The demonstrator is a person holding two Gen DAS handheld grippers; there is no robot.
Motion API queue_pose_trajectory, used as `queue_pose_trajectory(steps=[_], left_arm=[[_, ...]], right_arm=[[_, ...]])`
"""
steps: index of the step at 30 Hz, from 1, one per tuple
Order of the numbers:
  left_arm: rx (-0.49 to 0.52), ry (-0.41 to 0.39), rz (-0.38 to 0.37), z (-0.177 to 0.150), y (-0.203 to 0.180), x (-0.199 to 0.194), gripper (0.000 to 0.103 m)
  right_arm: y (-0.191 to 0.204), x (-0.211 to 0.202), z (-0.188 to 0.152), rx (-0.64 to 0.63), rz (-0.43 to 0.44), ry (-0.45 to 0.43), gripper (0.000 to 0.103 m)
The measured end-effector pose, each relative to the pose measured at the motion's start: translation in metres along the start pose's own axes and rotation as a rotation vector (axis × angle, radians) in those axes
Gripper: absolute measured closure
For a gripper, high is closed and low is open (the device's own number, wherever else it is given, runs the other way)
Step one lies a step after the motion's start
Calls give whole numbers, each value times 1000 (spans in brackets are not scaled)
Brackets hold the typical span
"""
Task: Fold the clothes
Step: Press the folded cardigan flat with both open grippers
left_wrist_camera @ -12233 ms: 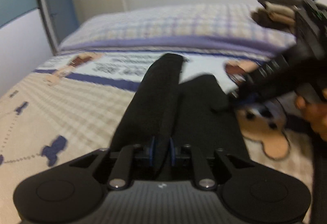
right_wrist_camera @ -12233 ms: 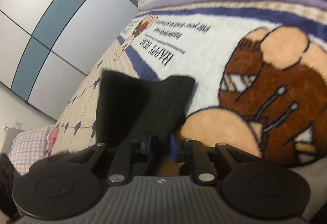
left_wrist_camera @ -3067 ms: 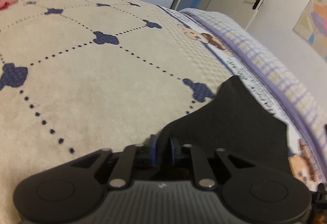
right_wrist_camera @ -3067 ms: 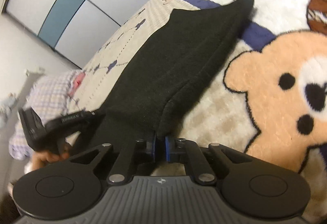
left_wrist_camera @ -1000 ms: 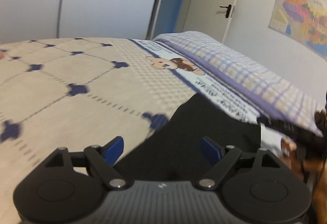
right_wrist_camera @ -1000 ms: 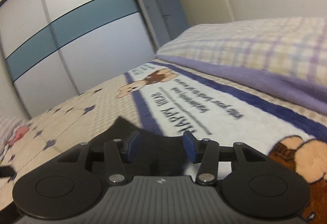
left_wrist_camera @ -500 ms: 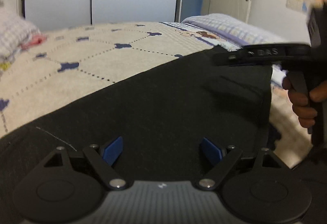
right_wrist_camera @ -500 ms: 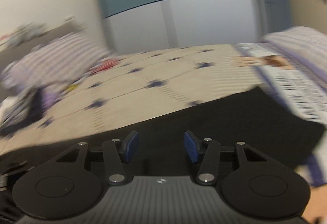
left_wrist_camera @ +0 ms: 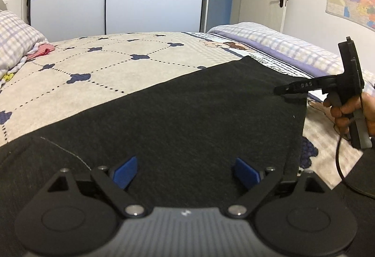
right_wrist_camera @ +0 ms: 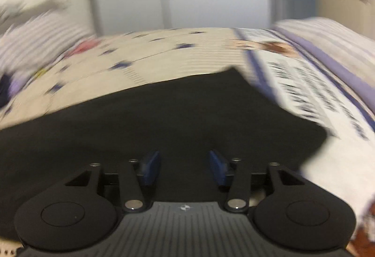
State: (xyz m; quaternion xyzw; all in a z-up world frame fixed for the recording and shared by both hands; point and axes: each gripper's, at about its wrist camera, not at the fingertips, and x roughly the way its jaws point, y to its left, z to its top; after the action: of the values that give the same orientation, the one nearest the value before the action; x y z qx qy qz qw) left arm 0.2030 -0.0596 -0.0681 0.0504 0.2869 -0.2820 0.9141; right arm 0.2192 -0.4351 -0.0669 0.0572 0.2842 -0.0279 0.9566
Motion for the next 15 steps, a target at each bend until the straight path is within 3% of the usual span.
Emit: queue_pose_trajectory(steps=[2, 5, 8, 11, 15], left_arm=[[-3, -2, -4, -1, 0, -1, 9], [-13, -17, -11, -1, 1, -7, 8], [-54, -37, -46, -1, 9, -15, 7], [-112, -51, -68, -1, 19, -20, 4], [-87, -12, -57, -2, 14, -13, 3]], right_arm=[[-1, -2, 2, 14, -66, -14, 58], [19, -7, 8, 31, -78, -23, 56], [49, -15, 5, 31, 19, -23, 53], [69, -18, -5, 48, 118, 31, 51], [85, -21, -15, -32, 113, 46, 47]])
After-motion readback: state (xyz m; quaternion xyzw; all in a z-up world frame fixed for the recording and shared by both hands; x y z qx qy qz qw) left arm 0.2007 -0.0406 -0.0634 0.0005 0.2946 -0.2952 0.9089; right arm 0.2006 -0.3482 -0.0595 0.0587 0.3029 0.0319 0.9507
